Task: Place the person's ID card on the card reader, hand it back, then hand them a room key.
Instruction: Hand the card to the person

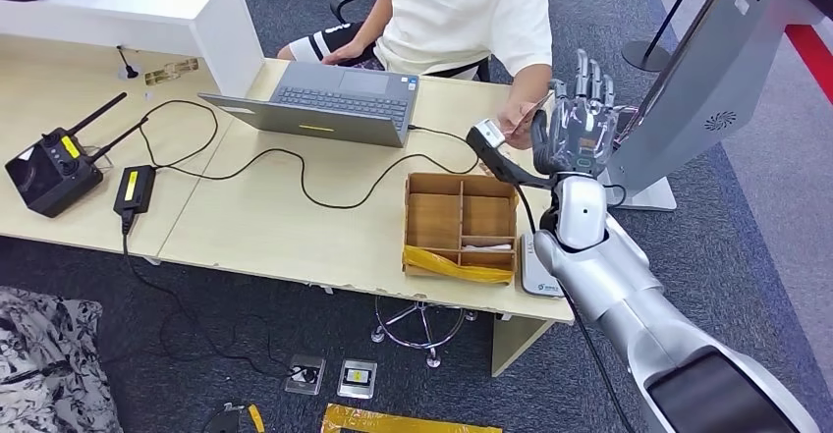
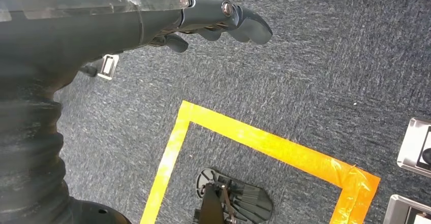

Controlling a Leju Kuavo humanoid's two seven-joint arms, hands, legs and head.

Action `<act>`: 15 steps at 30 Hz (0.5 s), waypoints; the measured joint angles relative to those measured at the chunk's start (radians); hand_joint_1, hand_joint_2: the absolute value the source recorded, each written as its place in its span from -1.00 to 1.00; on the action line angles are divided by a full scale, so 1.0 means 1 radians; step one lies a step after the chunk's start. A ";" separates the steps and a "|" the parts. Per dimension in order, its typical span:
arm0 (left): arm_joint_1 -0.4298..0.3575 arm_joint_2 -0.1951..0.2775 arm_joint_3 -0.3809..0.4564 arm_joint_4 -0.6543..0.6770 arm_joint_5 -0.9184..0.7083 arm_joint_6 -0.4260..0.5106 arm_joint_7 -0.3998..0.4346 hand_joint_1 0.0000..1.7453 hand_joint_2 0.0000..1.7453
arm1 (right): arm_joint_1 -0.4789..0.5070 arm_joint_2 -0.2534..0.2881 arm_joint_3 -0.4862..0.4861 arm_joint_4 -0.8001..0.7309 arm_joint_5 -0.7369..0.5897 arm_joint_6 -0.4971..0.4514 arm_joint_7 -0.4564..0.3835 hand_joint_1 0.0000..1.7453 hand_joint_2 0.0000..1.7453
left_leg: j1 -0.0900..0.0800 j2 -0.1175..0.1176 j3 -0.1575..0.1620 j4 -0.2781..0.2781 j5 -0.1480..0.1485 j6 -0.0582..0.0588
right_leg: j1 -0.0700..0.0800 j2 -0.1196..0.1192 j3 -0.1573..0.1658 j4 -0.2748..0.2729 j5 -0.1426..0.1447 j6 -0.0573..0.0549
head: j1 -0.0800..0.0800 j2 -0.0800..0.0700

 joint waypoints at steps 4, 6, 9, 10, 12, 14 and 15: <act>0.007 0.000 0.004 0.000 0.012 0.000 -0.002 -1.00 1.00 | 0.092 -0.064 -0.042 -0.122 -0.056 -0.020 -0.001 -1.00 1.00 | 0.000 -0.001 0.000 0.000 0.000 0.000 | 0.000 -0.002 0.001 -0.001 0.000 0.000 | 0.000 0.000; 0.018 0.000 0.014 0.001 0.020 0.000 -0.004 -1.00 1.00 | 0.175 -0.099 -0.095 -0.235 -0.106 -0.020 -0.042 -1.00 1.00 | 0.000 -0.002 0.000 0.000 -0.001 0.001 | 0.000 -0.002 0.001 -0.002 0.000 0.000 | 0.000 0.000; 0.037 0.000 0.033 0.002 0.030 0.000 -0.012 -1.00 1.00 | 0.331 -0.132 -0.203 -0.427 -0.143 -0.021 -0.104 -1.00 1.00 | 0.001 -0.001 0.000 0.000 -0.003 0.000 | 0.001 -0.002 0.001 -0.003 -0.002 0.000 | 0.000 0.000; 0.041 0.000 0.040 0.003 0.031 0.000 -0.015 -1.00 1.00 | 0.384 -0.139 -0.241 -0.494 -0.145 -0.021 -0.120 -1.00 1.00 | 0.001 -0.001 0.000 0.000 -0.004 0.000 | 0.001 -0.002 0.001 -0.003 -0.002 0.000 | 0.000 0.000; 0.046 0.000 0.056 0.004 0.032 0.000 -0.022 -1.00 1.00 | 0.480 -0.150 -0.315 -0.614 -0.151 -0.021 -0.150 -1.00 1.00 | 0.001 -0.002 0.000 0.000 -0.004 0.000 | 0.001 -0.003 0.001 -0.003 -0.003 0.000 | 0.000 0.000; 0.047 0.000 0.072 0.006 0.029 0.000 -0.027 -1.00 1.00 | 0.566 -0.153 -0.390 -0.710 -0.176 -0.021 -0.192 -1.00 1.00 | 0.001 -0.002 0.000 0.000 -0.005 0.000 | 0.001 -0.003 0.002 -0.003 -0.004 0.000 | 0.000 0.000; 0.048 0.000 0.081 0.008 0.024 0.000 -0.028 -1.00 1.00 | 0.611 -0.149 -0.434 -0.755 -0.201 -0.021 -0.229 -1.00 1.00 | 0.001 -0.002 0.000 0.000 -0.005 0.000 | 0.002 -0.004 0.003 -0.003 -0.004 0.000 | 0.000 0.000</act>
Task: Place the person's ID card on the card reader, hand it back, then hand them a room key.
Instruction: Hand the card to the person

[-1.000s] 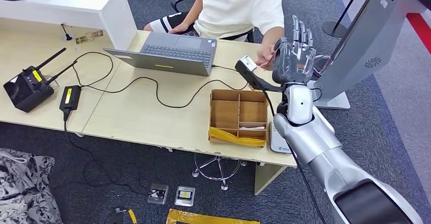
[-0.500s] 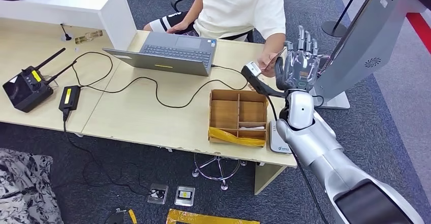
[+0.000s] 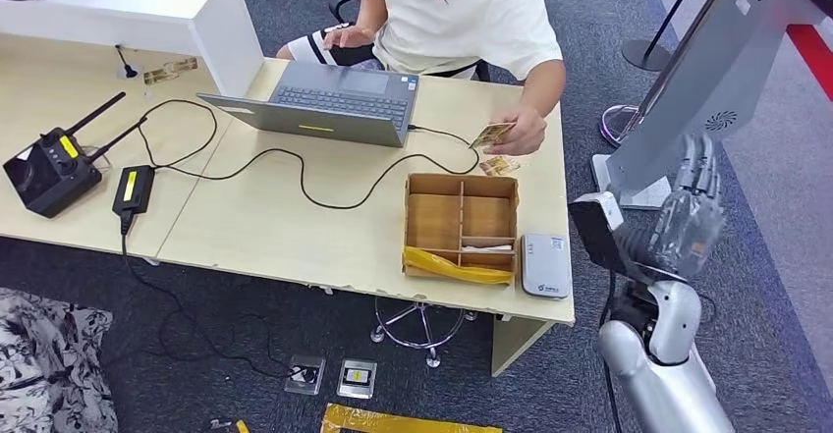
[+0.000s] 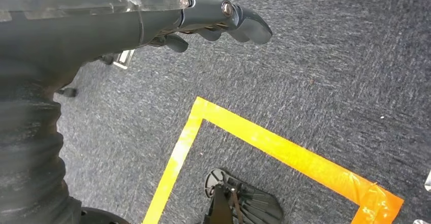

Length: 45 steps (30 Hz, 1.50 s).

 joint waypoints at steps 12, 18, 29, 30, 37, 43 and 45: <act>0.002 -0.001 0.149 0.011 -0.163 0.000 0.016 -1.00 1.00 | 0.236 0.130 -0.650 0.190 -0.249 0.003 -0.288 -1.00 1.00 | 0.000 0.004 0.003 0.000 -0.004 0.000 | 0.000 0.004 0.001 -0.001 -0.003 0.000 | -0.001 0.000; 0.001 -0.007 0.260 0.014 -0.252 0.000 0.022 -1.00 1.00 | 0.213 0.172 -0.826 0.711 -0.305 0.024 -0.120 -1.00 1.00 | 0.001 0.004 0.003 -0.001 -0.006 -0.002 | 0.001 0.005 0.001 0.000 -0.005 -0.001 | -0.001 0.000; 0.005 -0.016 0.350 0.015 -0.343 0.000 0.095 -1.00 1.00 | 0.189 0.263 -0.894 1.074 -0.149 0.092 0.041 -1.00 1.00 | 0.004 0.005 0.004 -0.001 -0.007 -0.004 | 0.003 0.006 0.001 0.002 -0.007 -0.004 | 0.000 0.000; 0.005 -0.016 0.353 0.015 -0.350 -0.001 0.100 -1.00 1.00 | 0.186 0.263 -0.892 1.090 -0.125 0.114 0.037 -1.00 1.00 | 0.004 0.005 0.004 -0.001 -0.007 -0.004 | 0.003 0.006 0.002 0.002 -0.007 -0.004 | 0.000 0.000; 0.009 -0.017 0.357 0.010 -0.387 -0.008 0.123 -1.00 1.00 | 0.181 0.270 -0.892 1.149 -0.180 0.203 0.028 -1.00 1.00 | 0.003 0.005 0.005 -0.001 -0.007 -0.004 | 0.003 0.006 0.002 0.002 -0.007 -0.004 | 0.000 0.000; 0.009 -0.017 0.357 0.009 -0.391 -0.009 0.134 -1.00 1.00 | 0.175 0.271 -0.896 1.176 -0.188 0.200 0.010 -1.00 1.00 | 0.003 0.005 0.005 -0.001 -0.007 -0.004 | 0.003 0.006 0.002 0.002 -0.007 -0.004 | 0.000 0.000; 0.009 -0.018 0.357 0.009 -0.392 -0.010 0.135 -1.00 1.00 | 0.173 0.271 -0.896 1.182 -0.180 0.200 0.012 -1.00 1.00 | 0.003 0.005 0.005 -0.001 -0.007 -0.004 | 0.003 0.006 0.002 0.002 -0.007 -0.004 | 0.000 0.000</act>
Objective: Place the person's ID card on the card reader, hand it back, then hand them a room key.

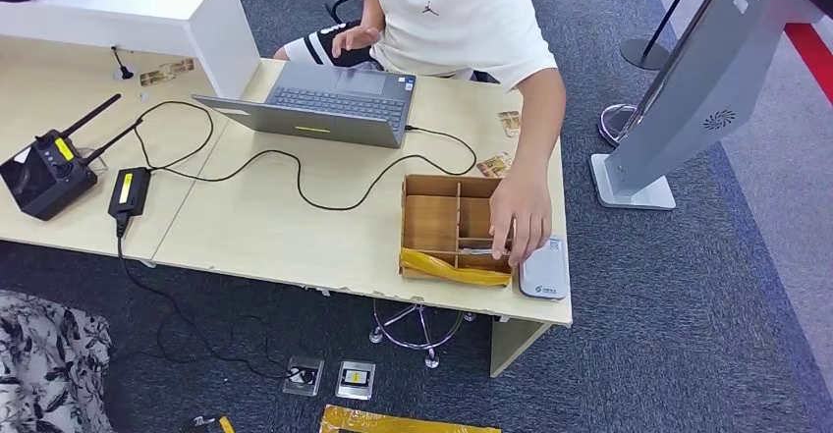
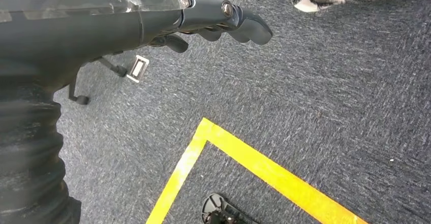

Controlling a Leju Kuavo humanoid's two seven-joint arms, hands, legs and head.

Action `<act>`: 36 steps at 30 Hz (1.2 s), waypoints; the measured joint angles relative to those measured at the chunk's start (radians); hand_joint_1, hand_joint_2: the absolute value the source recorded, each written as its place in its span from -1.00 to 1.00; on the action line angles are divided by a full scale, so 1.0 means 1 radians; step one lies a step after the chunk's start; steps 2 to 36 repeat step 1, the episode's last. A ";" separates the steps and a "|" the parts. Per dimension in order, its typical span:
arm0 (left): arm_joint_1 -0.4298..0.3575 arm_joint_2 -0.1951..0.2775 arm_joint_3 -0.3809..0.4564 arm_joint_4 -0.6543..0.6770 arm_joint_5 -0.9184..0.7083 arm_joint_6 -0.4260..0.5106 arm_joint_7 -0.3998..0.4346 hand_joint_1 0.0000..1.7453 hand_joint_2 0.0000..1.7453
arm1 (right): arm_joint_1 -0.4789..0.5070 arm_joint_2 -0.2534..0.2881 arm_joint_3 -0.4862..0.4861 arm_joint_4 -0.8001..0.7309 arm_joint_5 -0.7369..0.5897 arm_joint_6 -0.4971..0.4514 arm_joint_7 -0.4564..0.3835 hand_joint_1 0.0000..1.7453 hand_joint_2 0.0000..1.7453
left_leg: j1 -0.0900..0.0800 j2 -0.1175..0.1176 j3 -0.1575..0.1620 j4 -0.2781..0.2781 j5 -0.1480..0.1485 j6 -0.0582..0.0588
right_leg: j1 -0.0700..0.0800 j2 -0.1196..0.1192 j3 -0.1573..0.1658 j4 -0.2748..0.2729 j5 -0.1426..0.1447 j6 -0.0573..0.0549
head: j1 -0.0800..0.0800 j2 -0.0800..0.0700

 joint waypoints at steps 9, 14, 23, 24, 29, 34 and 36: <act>0.000 0.000 0.000 0.000 0.000 0.000 0.000 -1.00 1.00 | -0.001 0.000 0.000 0.002 0.001 0.000 0.001 -1.00 1.00 | 0.000 0.000 0.000 0.000 0.000 0.000 | 0.000 0.000 0.000 0.000 0.000 0.000 | 0.000 0.000; 0.000 0.000 0.000 0.000 0.000 0.000 0.000 -1.00 1.00 | -0.001 0.000 0.000 0.002 0.001 0.000 0.001 -1.00 1.00 | 0.000 0.000 0.000 0.000 0.000 0.000 | 0.000 0.000 0.000 0.000 0.000 0.000 | 0.000 0.000; 0.000 0.000 0.000 0.000 0.000 0.000 0.000 -1.00 1.00 | -0.001 0.000 0.000 0.002 0.001 0.000 0.001 -1.00 1.00 | 0.000 0.000 0.000 0.000 0.000 0.000 | 0.000 0.000 0.000 0.000 0.000 0.000 | 0.000 0.000; 0.000 0.000 0.000 0.000 0.000 0.000 0.000 -1.00 1.00 | -0.001 0.000 0.000 0.002 0.001 0.000 0.001 -1.00 1.00 | 0.000 0.000 0.000 0.000 0.000 0.000 | 0.000 0.000 0.000 0.000 0.000 0.000 | 0.000 0.000; 0.000 0.000 0.000 0.000 0.000 0.000 0.000 -1.00 1.00 | -0.001 0.000 0.000 0.002 0.001 0.000 0.001 -1.00 1.00 | 0.000 0.000 0.000 0.000 0.000 0.000 | 0.000 0.000 0.000 0.000 0.000 0.000 | 0.000 0.000; 0.000 0.000 0.000 0.000 0.000 0.000 0.000 -1.00 1.00 | -0.001 0.000 0.000 0.002 0.001 0.000 0.001 -1.00 1.00 | 0.000 0.000 0.000 0.000 0.000 0.000 | 0.000 0.000 0.000 0.000 0.000 0.000 | 0.000 0.000; 0.000 0.000 0.000 0.000 0.000 0.000 0.000 -1.00 1.00 | -0.001 0.000 0.000 0.002 0.001 0.000 0.001 -1.00 1.00 | 0.000 0.000 0.000 0.000 0.000 0.000 | 0.000 0.000 0.000 0.000 0.000 0.000 | 0.000 0.000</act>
